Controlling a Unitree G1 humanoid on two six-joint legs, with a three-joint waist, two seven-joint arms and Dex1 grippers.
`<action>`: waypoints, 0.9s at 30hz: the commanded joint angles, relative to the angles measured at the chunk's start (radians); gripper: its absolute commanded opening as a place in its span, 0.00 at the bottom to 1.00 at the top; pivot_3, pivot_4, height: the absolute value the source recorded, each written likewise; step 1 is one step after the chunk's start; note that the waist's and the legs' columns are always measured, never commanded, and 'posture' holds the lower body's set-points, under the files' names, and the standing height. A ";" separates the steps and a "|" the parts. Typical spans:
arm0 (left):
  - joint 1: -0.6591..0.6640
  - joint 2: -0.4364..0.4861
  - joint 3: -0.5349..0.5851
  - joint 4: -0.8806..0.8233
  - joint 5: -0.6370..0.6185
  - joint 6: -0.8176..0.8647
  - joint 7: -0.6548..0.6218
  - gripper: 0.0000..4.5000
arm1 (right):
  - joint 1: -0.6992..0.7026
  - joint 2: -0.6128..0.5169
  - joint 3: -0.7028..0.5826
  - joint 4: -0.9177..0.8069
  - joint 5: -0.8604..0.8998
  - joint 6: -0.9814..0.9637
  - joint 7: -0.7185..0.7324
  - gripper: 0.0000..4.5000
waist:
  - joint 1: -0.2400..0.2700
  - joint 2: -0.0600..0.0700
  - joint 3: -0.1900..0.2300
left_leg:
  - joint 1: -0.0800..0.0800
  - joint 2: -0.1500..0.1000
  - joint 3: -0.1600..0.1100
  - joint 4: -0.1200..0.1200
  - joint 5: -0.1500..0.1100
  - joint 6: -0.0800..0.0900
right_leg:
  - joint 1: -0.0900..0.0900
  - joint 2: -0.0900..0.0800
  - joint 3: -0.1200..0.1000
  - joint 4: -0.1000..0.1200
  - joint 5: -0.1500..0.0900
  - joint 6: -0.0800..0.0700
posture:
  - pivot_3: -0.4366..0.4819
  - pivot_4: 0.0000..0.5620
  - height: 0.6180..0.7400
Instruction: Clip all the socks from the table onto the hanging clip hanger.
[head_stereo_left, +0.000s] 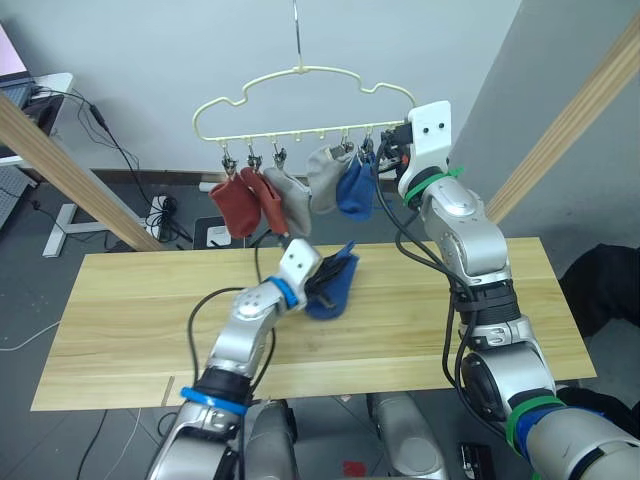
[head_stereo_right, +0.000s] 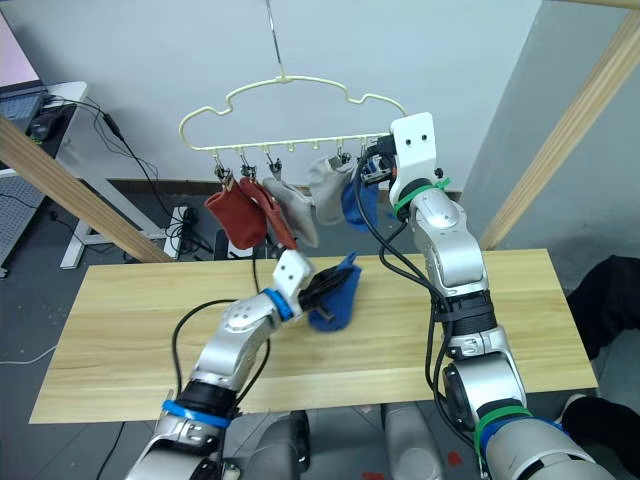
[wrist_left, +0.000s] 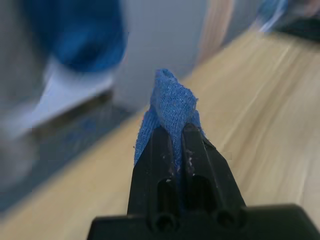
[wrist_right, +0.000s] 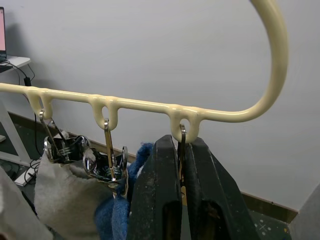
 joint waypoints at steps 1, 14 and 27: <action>-0.071 -0.066 -0.005 0.039 0.006 -0.044 0.056 0.01 | -0.033 0.004 -0.006 -0.053 0.012 -0.005 0.004 0.00 | -0.003 0.000 0.000 | 0.000 0.000 0.000 0.000 0.000 0.000 | 0.000 0.000 0.000 0.000 0.000 0.000 | 0.12 0.49 0.58; -0.397 -0.200 0.051 0.500 0.067 -0.313 0.213 0.01 | -0.028 0.010 -0.003 -0.081 0.015 0.022 0.009 0.00 | -0.008 0.000 0.000 | -0.002 0.000 0.000 -0.001 0.000 0.000 | 0.000 0.000 0.000 -0.006 0.000 0.000 | 0.11 0.50 0.58; -0.516 -0.200 0.106 0.708 0.093 -0.446 0.324 0.01 | -0.019 0.013 -0.005 -0.106 0.014 0.045 0.005 0.00 | -0.020 0.000 0.000 | -0.003 0.000 0.000 -0.001 0.000 0.000 | 0.000 0.000 -0.001 -0.007 0.000 0.000 | 0.09 0.50 0.58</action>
